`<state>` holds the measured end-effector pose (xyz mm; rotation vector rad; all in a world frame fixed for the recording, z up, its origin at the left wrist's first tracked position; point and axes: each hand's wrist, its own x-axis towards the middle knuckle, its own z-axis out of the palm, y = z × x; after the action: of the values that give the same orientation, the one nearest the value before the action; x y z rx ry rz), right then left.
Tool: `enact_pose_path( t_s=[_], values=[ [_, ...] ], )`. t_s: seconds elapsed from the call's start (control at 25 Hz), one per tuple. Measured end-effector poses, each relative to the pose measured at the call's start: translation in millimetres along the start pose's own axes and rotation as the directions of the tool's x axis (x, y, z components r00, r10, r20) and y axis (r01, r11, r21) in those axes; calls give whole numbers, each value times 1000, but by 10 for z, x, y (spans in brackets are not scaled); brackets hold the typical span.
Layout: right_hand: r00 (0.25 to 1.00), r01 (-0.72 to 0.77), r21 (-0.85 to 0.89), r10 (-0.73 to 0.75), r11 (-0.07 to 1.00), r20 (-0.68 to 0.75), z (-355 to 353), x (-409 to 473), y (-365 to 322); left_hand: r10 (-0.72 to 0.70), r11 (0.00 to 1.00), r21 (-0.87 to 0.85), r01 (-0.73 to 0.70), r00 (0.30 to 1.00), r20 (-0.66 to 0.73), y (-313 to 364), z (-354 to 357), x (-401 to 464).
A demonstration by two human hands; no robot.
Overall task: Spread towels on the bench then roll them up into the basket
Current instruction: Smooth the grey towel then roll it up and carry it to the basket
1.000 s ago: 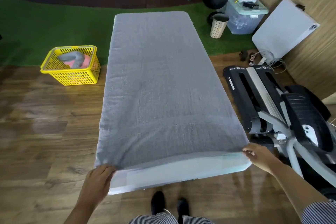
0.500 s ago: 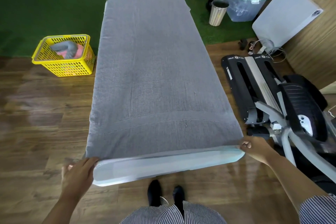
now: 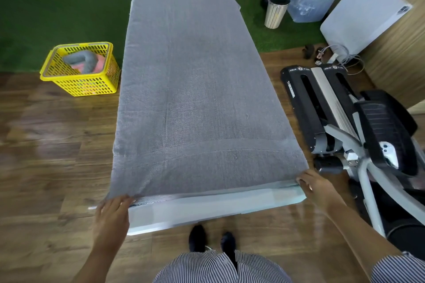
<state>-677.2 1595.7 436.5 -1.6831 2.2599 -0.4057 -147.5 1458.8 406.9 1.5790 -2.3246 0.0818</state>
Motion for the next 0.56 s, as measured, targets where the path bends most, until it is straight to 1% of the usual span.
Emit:
enact_pose_path(
  t_s=[0.04, 0.16, 0.24, 0.36, 0.48, 0.56],
  values=[
    [1000, -10, -4, 10, 1000, -2, -16, -43, -18, 20, 1000, -24, -20, 1000, 13, 4, 3, -21],
    [998, -25, -34, 27, 999, 55, -51, -126, -24, 34, 998, -57, -32, 999, 29, -13, -14, -53],
    [998, -9, -25, 11, 1000, 62, -63, -110, -34, 31, 998, -48, -30, 999, 23, 22, -35, -52],
    [995, -32, -7, 32, 999, 91, -57, -44, -81, -15, 1000, 5, 14, 999, 41, 74, -78, 0],
    [977, -114, -14, 115, 993, 180, -54, -10, -23, -8, 999, 46, 3, 993, 120, 11, -120, 9],
    [963, -143, -30, 146, 989, 225, -68, 11, 13, 5, 998, 57, -17, 980, 201, -24, -152, 38]
  ],
)
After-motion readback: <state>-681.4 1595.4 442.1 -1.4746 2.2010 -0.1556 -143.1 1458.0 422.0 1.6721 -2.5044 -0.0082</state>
